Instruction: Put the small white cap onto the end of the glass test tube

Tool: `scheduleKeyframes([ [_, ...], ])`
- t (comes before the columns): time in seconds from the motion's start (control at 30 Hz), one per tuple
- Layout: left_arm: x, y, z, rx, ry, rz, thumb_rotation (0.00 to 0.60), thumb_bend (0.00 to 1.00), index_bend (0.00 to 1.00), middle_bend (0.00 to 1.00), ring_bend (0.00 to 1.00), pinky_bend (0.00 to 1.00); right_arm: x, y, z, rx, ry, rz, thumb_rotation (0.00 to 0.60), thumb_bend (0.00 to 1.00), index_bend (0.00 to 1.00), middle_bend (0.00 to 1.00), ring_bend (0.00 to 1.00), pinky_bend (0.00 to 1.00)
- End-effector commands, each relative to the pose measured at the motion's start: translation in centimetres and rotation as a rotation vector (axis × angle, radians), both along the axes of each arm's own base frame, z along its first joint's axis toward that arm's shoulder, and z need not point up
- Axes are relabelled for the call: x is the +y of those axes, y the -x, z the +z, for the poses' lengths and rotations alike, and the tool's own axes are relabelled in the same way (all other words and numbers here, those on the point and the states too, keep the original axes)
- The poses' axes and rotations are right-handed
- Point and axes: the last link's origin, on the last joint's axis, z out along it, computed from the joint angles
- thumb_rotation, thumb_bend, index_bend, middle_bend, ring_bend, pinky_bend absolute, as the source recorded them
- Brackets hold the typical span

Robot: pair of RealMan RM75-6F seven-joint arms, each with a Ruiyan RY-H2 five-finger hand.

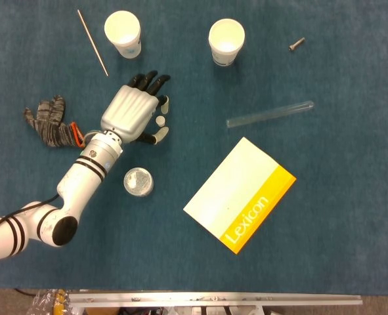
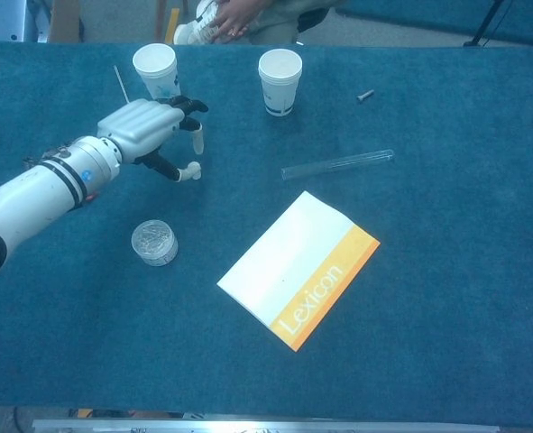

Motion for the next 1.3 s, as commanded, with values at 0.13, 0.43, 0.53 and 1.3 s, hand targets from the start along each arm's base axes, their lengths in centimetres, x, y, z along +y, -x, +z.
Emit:
scheduleKeyframes([
  [0.13, 0.1, 0.2, -0.7, 0.008, 0.015, 0.009, 0.536, 0.31, 0.36, 0.03, 0.00, 0.00, 0.0, 0.1, 0.1, 0.000, 0.003, -0.002, 0.600, 0.27, 0.41, 0.33, 0.24, 0.40],
  [0.43, 0.3, 0.3, -1.4, 0.014, 0.019, 0.016, 0.591, 0.31, 0.36, 0.03, 0.00, 0.00, 0.1, 0.3, 0.3, 0.001, 0.009, -0.006, 0.600, 0.27, 0.41, 0.33, 0.24, 0.40],
  [0.53, 0.3, 0.3, -1.5, 0.010, 0.019, 0.021, 0.594, 0.31, 0.36, 0.04, 0.00, 0.00, 0.2, 0.3, 0.4, 0.000, 0.011, -0.008, 0.600, 0.27, 0.41, 0.33, 0.24, 0.40],
  [1.3, 0.8, 0.4, -2.3, -0.009, 0.019, 0.043, 0.600, 0.31, 0.42, 0.08, 0.00, 0.00, 0.4, 0.6, 0.8, 0.003, 0.033, -0.021, 0.600, 0.27, 0.41, 0.33, 0.24, 0.40],
])
